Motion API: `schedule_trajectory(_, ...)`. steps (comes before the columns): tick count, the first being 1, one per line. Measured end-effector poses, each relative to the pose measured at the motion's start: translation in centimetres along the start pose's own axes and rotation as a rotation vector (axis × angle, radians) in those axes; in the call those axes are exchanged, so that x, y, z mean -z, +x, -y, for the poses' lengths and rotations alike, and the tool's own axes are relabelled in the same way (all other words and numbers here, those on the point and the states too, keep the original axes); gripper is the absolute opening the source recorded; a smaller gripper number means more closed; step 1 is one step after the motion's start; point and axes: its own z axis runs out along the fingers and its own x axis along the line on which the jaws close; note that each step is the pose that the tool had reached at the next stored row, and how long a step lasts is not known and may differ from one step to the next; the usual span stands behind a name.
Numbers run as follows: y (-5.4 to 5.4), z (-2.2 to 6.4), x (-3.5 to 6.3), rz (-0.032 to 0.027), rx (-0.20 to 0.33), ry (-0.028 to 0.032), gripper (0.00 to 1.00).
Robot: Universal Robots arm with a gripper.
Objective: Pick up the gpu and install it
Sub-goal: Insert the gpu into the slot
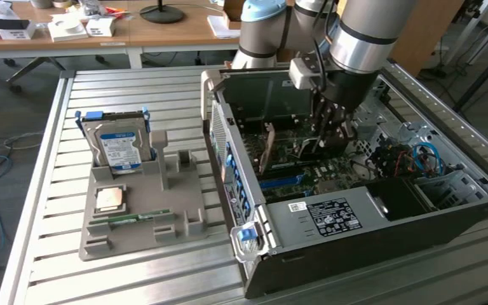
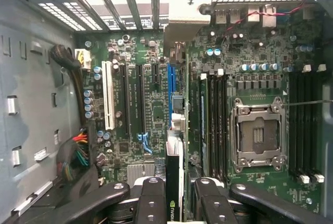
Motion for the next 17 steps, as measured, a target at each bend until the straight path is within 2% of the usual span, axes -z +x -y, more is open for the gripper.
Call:
schedule_trajectory(4,0.0,0.0,-0.48,0.0002,0.001,0.0001,0.26)
schedule_trajectory(9,0.0,-0.02,-0.48,0.0,0.001,0.0,0.26)
schedule_trajectory(17,0.1,-1.41,-0.51,0.0002,0.001,0.0015,0.26)
